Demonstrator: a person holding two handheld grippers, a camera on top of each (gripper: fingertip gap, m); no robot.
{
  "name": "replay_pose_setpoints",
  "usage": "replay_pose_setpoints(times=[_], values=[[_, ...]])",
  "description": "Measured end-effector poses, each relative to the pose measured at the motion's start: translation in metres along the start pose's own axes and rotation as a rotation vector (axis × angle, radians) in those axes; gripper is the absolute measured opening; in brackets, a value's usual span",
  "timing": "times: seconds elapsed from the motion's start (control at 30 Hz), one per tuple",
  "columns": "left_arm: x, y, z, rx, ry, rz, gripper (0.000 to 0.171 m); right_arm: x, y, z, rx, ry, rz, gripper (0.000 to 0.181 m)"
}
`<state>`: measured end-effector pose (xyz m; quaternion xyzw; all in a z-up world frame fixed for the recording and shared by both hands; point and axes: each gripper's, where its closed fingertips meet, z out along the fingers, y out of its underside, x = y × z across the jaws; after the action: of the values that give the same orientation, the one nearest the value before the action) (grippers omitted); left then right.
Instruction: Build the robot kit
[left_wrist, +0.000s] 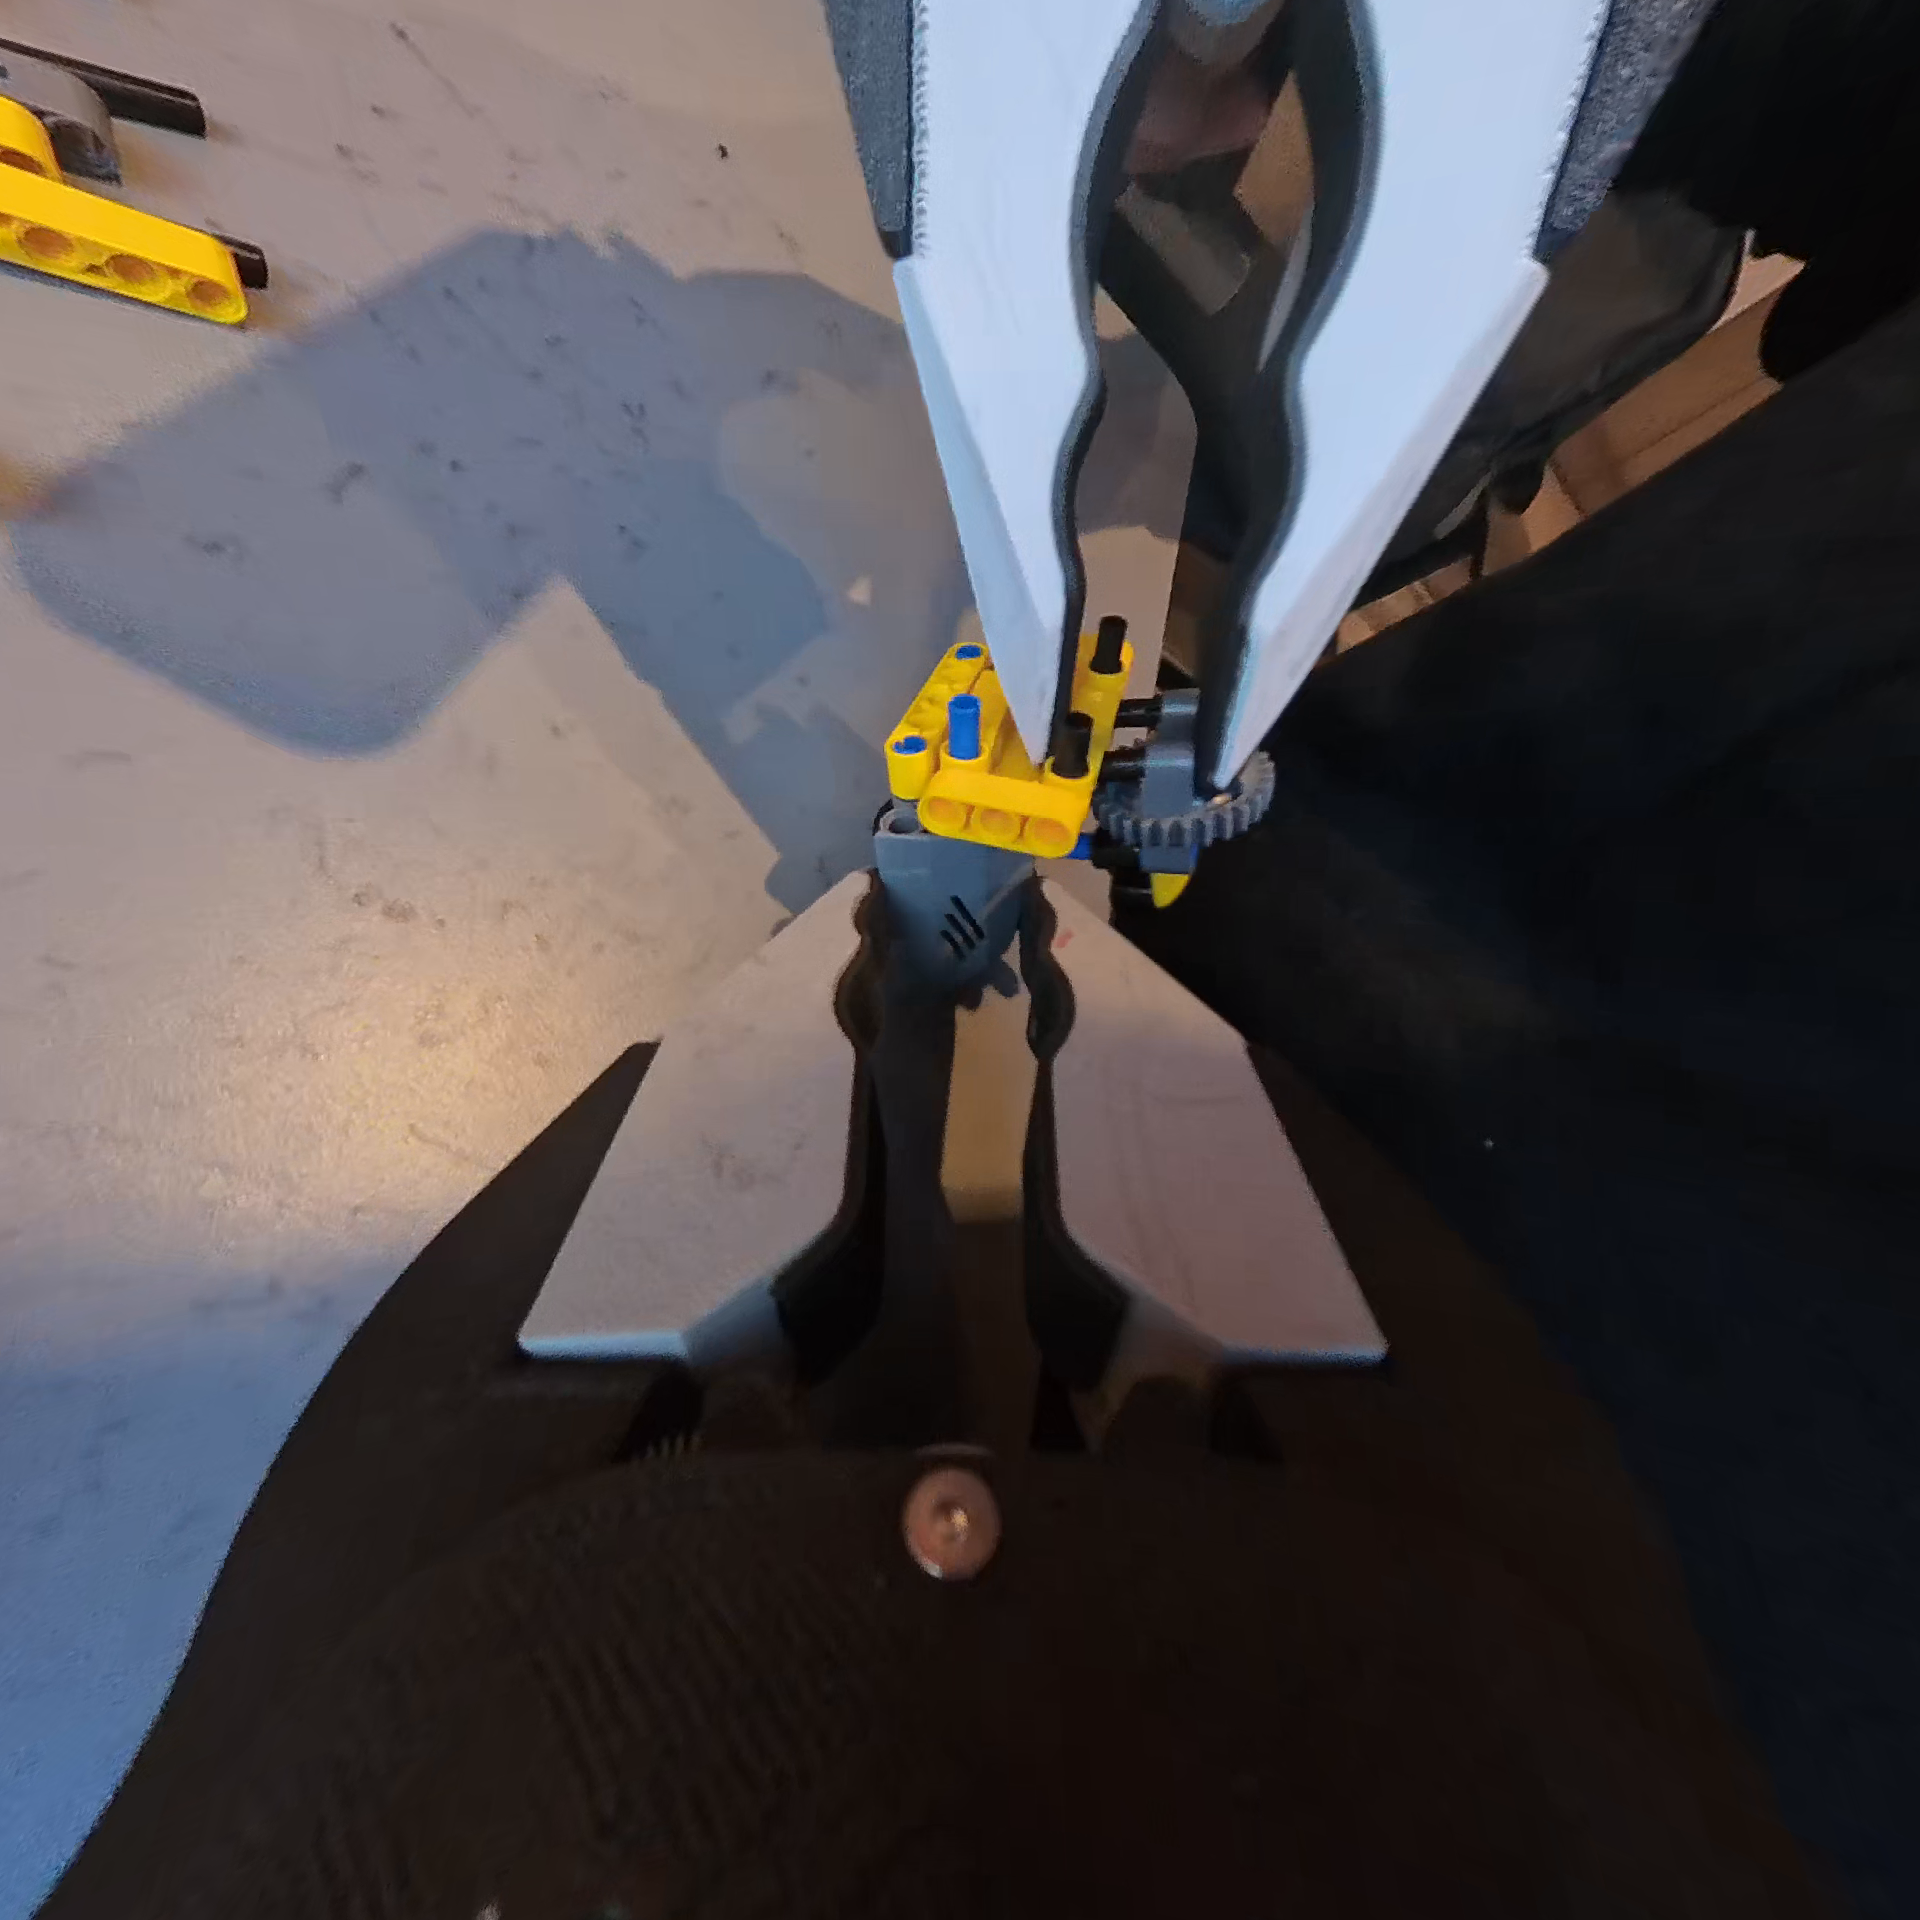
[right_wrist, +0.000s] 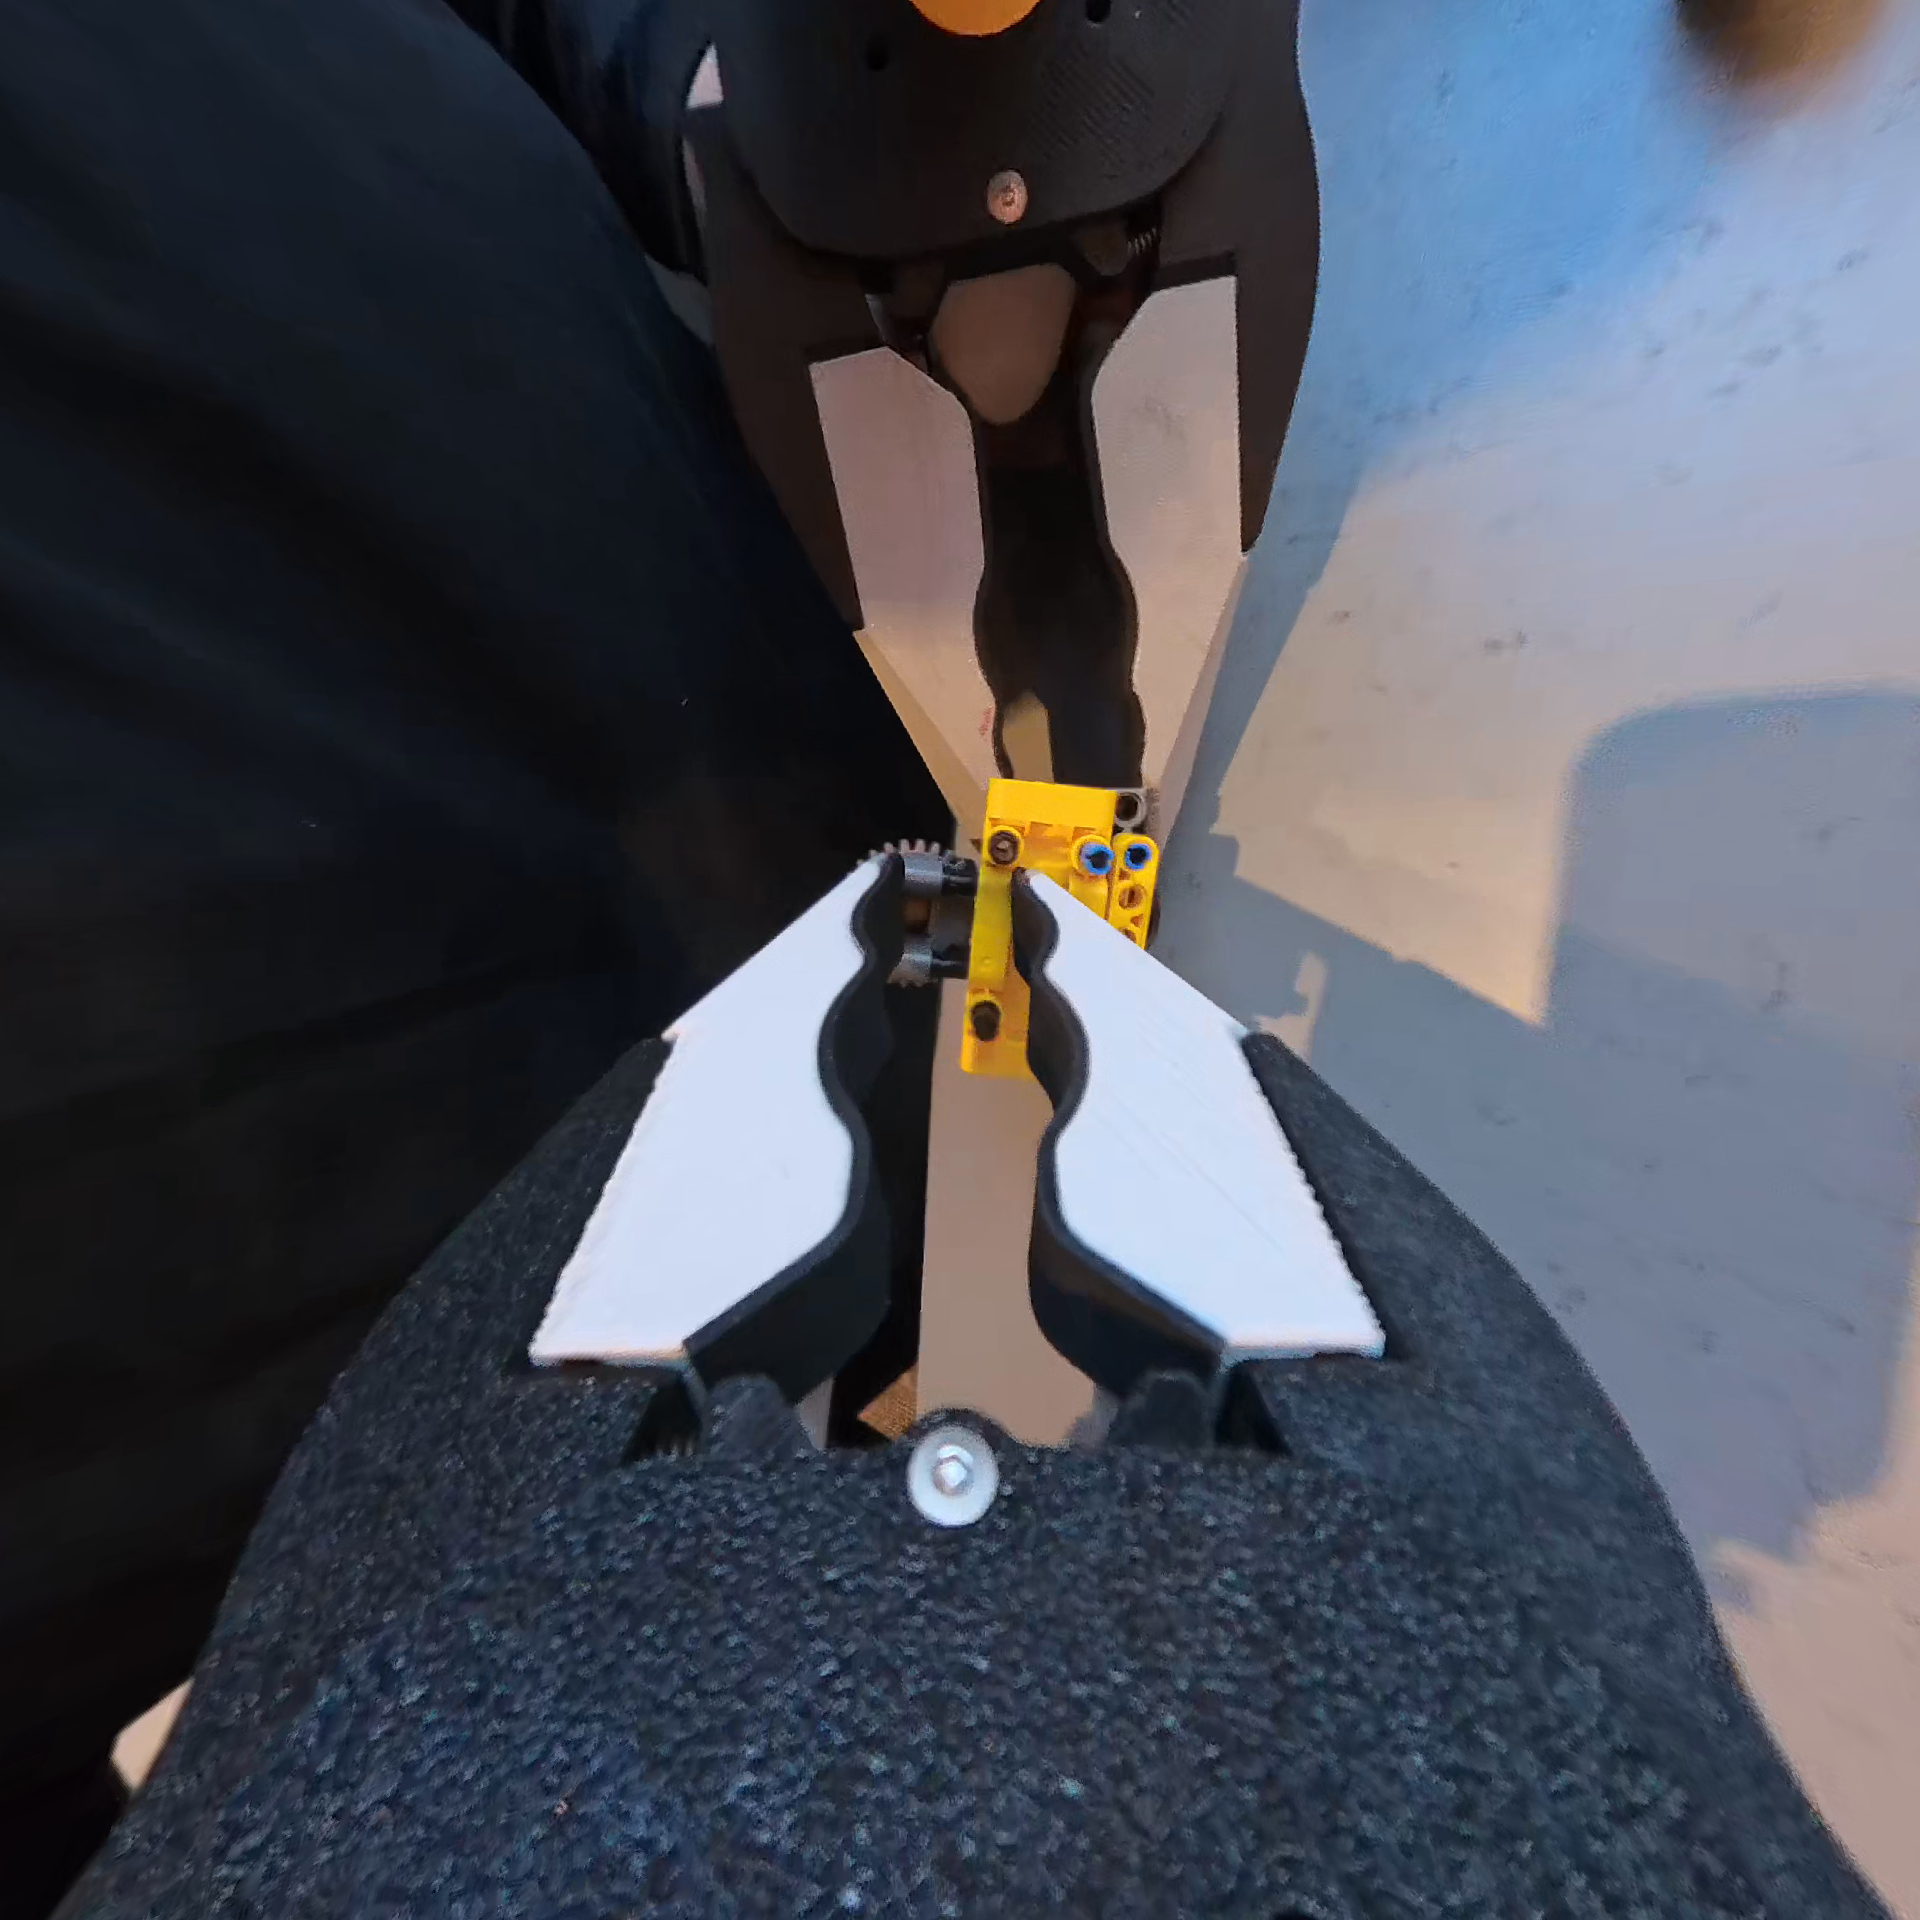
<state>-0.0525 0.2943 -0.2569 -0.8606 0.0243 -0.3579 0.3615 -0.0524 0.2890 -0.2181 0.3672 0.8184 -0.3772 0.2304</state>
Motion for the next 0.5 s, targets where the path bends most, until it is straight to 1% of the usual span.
replay_pose_setpoints(times=[0.13,0.17,0.2,0.23,0.33,0.37,0.4,0.43,0.47,0.5], values=[[-0.003,-0.006,-0.003,0.04,0.062,-0.096,0.024,0.007,-0.008,-0.008,0.066,-0.037,0.064,0.022],[-0.004,-0.009,-0.004,0.055,0.076,-0.12,0.023,0.01,-0.011,-0.012,0.091,-0.019,0.053,0.025],[-0.006,-0.012,-0.005,0.073,0.093,-0.152,0.023,0.015,-0.016,-0.017,0.12,0.028,0.037,0.037],[-0.006,-0.015,-0.007,0.088,0.119,-0.187,0.023,0.021,-0.02,-0.025,0.153,0.075,0.03,0.045],[-0.008,-0.022,-0.013,0.141,0.193,-0.312,0.023,0.033,-0.033,-0.055,0.331,0.215,-0.021,0.052],[-0.008,-0.024,-0.014,0.153,0.216,-0.354,0.023,0.033,-0.033,-0.061,0.393,0.237,-0.041,0.057],[-0.009,-0.025,-0.014,0.167,0.235,-0.398,0.023,0.031,-0.032,-0.065,0.458,0.243,-0.061,0.057],[-0.009,-0.024,-0.014,0.17,0.243,-0.427,0.023,0.032,-0.027,-0.065,0.504,0.26,-0.085,0.045],[-0.012,-0.022,-0.012,0.161,0.217,-0.428,0.023,0.043,-0.018,-0.063,0.519,0.343,-0.087,0.021],[-0.016,-0.021,-0.012,0.164,0.173,-0.414,0.024,0.062,-0.006,-0.063,0.522,0.476,-0.058,0.021]])
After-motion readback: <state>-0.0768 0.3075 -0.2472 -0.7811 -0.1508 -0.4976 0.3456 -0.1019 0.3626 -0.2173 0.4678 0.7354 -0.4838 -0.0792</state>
